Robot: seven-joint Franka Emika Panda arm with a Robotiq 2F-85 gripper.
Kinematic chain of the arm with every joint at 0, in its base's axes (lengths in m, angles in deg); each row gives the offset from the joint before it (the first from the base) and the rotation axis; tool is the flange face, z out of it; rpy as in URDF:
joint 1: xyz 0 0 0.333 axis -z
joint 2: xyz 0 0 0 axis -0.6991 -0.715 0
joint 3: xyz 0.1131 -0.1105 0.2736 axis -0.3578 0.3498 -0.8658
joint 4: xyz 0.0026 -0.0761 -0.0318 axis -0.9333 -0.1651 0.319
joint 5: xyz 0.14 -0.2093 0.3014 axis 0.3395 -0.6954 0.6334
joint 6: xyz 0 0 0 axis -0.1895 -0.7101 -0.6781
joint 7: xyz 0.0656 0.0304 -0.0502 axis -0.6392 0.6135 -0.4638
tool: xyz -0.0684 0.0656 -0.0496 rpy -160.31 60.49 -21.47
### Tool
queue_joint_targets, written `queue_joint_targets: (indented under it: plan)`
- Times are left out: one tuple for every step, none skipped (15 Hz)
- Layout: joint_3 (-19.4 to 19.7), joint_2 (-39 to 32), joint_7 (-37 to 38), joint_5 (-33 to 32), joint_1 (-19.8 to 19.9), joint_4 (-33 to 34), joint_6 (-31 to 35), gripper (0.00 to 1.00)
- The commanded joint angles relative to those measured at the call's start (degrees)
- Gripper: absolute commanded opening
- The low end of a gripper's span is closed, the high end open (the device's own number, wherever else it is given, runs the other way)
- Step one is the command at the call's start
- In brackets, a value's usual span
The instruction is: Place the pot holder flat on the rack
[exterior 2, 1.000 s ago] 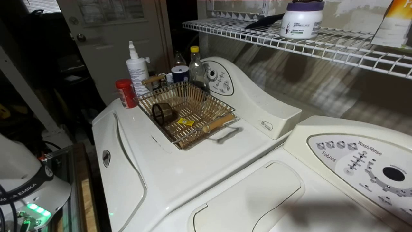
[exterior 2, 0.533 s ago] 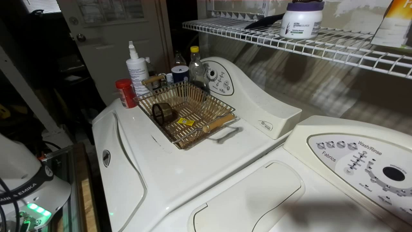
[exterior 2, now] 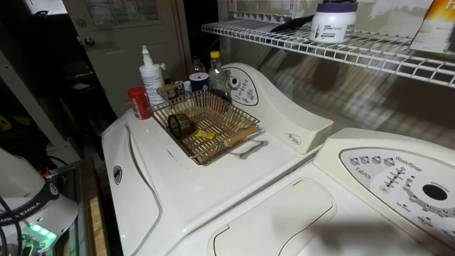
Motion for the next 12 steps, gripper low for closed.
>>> queue_joint_targets:
  plan:
    - [3.5,-0.7,-1.7,7.7,0.6,3.9,-1.5,1.00]
    - [4.6,-1.4,-2.6,9.6,1.0,5.3,-2.0,1.00]
    - [5.7,-2.0,-3.4,11.3,1.4,6.5,-2.3,1.00]
    - [6.9,-2.9,-4.8,13.5,1.8,7.9,-2.6,1.00]
    - [8.3,-4.1,-6.4,15.8,2.3,9.3,-2.7,1.00]
    - [9.2,-4.9,-7.7,17.4,2.7,10.2,-2.2,1.00]
    - [10.1,-6.0,-9.3,19.1,3.1,11.3,-2.3,1.00]
    - [10.8,-7.3,-11.1,20.2,3.6,12.1,-1.9,1.00]
    - [11.4,-8.4,-12.7,21.5,4.0,13.0,-2.0,1.00]
    - [11.8,-9.5,-14.0,22.1,4.4,13.7,-1.8,1.00]
    - [12.1,-10.8,-15.0,22.8,4.9,14.6,-1.6,1.00]
    - [12.3,-12.0,-15.7,23.6,5.3,15.4,-1.6,1.00]
